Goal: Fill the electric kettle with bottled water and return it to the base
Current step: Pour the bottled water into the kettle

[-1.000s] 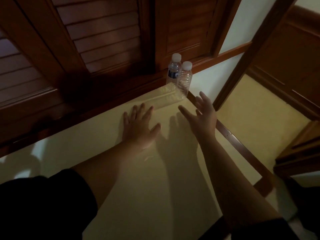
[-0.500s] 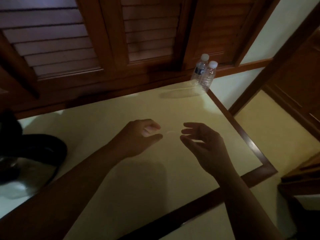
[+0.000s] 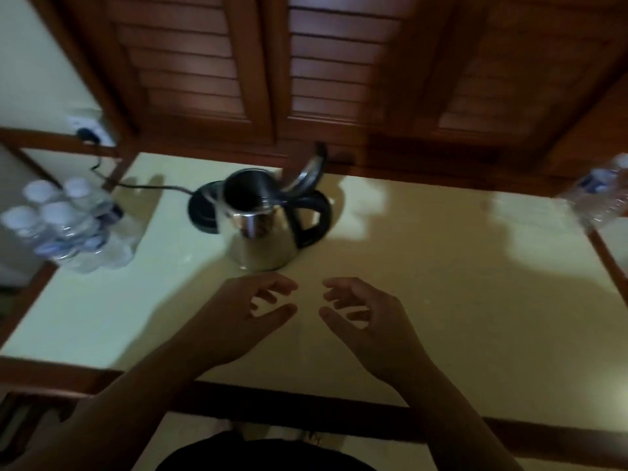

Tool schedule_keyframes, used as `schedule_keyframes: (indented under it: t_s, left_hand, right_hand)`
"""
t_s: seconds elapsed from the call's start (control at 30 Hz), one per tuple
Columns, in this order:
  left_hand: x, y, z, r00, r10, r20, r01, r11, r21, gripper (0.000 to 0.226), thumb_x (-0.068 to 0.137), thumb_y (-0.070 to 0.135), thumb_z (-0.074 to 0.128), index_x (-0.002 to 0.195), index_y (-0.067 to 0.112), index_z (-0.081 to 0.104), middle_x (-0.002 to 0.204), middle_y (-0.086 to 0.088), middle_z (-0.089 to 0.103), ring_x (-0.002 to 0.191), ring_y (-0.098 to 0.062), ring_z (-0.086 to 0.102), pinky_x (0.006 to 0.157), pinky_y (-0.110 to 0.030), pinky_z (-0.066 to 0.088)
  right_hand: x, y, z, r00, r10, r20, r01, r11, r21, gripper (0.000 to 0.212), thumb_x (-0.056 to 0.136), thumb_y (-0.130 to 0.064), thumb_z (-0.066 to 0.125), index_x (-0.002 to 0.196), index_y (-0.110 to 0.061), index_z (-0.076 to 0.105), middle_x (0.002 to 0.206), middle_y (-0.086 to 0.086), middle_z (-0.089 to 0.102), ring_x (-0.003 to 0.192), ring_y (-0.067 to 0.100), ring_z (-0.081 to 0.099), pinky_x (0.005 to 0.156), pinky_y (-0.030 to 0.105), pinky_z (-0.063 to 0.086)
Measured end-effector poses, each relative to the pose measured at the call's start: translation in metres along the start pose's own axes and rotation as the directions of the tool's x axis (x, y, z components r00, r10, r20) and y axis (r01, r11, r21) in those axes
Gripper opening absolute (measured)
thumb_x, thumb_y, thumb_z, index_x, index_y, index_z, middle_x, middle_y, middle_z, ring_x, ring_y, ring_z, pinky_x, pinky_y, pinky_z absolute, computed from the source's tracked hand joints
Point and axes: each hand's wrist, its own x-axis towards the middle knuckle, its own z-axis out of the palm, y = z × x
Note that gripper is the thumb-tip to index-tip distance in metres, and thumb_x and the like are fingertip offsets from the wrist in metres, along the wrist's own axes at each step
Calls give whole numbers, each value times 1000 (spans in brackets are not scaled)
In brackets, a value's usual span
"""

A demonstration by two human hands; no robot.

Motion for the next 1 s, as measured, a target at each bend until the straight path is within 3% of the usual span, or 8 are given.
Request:
schedule_keyframes:
  t_s: [0.1, 0.23, 0.33, 0.47, 0.7, 0.8, 0.9, 1.0]
  left_hand:
    - [-29, -29, -39, 994, -37, -101, 41, 998, 38, 23, 88, 36, 76, 110, 39, 72, 107, 26, 71, 99, 6, 64, 78, -10, 49]
    - [-64, -71, -89, 973, -103, -207, 93, 994, -58, 20, 90, 31, 76, 109, 37, 73, 108, 26, 71, 98, 1, 67, 78, -17, 51]
    - [-86, -99, -122, 952, -172, -254, 147, 983, -114, 15, 91, 32, 75, 106, 35, 73, 107, 26, 71, 99, 1, 66, 81, -24, 53]
    - [-111, -132, -164, 934, -213, -288, 186, 975, -118, 16, 91, 36, 74, 107, 32, 74, 109, 23, 72, 103, 1, 66, 88, -30, 55]
    - [-128, -181, -217, 929, -195, -314, 181, 981, -74, 17, 92, 36, 73, 108, 33, 71, 109, 23, 69, 102, 0, 65, 89, -37, 57]
    - [-124, -194, -231, 931, -154, -330, 150, 988, -40, 16, 91, 35, 73, 107, 31, 71, 102, 29, 67, 99, 1, 65, 86, -33, 57]
    - [-118, -201, -241, 937, -100, -334, 96, 995, -27, 17, 91, 32, 75, 107, 28, 73, 100, 23, 70, 97, -1, 67, 85, -27, 57]
    - [-110, -208, -245, 936, -75, -343, 69, 997, -31, 18, 89, 33, 77, 106, 26, 74, 101, 17, 73, 96, -4, 68, 85, -24, 56]
  right_hand:
    - [21, -26, 43, 989, -51, 137, 57, 998, -36, 38, 92, -39, 79, 129, -42, 69, 110, -23, 74, 105, -2, 69, 88, 21, 57]
    - [50, -65, 101, 952, -77, 295, 81, 997, 0, 38, 94, -38, 77, 131, -42, 68, 113, -25, 74, 106, -6, 68, 90, 20, 55]
    - [66, -90, 147, 938, -116, 328, 120, 993, 10, 40, 90, -40, 77, 129, -43, 68, 115, -22, 75, 109, -4, 68, 96, 29, 55]
    - [80, -117, 202, 923, -178, 340, 186, 983, 11, 40, 89, -38, 77, 128, -42, 68, 112, -19, 76, 107, -2, 70, 92, 31, 57]
    - [97, -141, 269, 952, -203, 230, 211, 977, -10, 42, 90, -31, 82, 129, -37, 67, 108, -17, 73, 103, 1, 69, 85, 29, 60]
    - [106, -143, 286, 971, -198, 133, 208, 976, -68, 50, 89, -37, 83, 135, -37, 63, 115, -18, 71, 105, -2, 66, 85, 23, 56]
    - [116, -147, 302, 974, -223, 45, 226, 969, -103, 59, 88, -42, 83, 141, -33, 57, 123, -17, 67, 106, -1, 62, 85, 19, 52]
    - [130, -147, 317, 978, -207, -28, 203, 974, -104, 63, 84, -41, 86, 139, -29, 57, 122, -14, 64, 102, -1, 59, 83, 23, 52]
